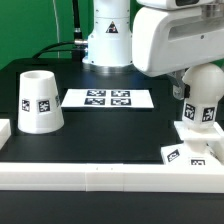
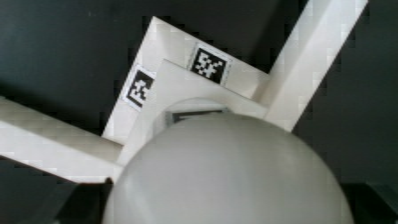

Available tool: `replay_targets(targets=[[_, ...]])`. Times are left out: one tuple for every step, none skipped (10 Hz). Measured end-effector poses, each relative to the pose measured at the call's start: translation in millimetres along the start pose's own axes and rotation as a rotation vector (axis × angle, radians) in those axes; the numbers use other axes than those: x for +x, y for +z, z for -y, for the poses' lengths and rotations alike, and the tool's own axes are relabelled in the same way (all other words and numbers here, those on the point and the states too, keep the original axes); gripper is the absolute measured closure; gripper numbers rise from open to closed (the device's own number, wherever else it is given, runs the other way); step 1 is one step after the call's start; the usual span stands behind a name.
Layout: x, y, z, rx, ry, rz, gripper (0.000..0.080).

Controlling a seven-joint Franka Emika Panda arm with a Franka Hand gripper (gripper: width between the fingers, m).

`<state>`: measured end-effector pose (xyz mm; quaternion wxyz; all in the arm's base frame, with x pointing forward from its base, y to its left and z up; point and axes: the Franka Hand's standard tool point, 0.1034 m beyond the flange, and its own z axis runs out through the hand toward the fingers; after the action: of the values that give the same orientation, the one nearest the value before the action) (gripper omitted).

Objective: Assemble lamp

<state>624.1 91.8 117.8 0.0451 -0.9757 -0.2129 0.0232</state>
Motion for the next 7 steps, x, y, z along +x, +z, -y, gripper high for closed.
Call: replay_targets(targets=[[0.0, 0.0, 0.1, 0.0, 0.007, 0.0, 0.0222], [0.1, 0.0, 0.1, 0.001, 0.028, 0.0, 0.0222], [-0.4, 0.1, -0.6, 0.01, 0.051, -0.002, 0.0222], [-1.1, -0.3, -2.5, 0.029, 0.159, -0.006, 0.0222], [-0.9, -0.7, -1.2, 0.04, 0.309, -0.007, 0.0222], [-0.3, -0.7, 1.0, 0.054, 0.453, -0.006, 0.0221], [-0.5, -0.3, 1.4, 0.067, 0.569, -0.004, 0.022]])
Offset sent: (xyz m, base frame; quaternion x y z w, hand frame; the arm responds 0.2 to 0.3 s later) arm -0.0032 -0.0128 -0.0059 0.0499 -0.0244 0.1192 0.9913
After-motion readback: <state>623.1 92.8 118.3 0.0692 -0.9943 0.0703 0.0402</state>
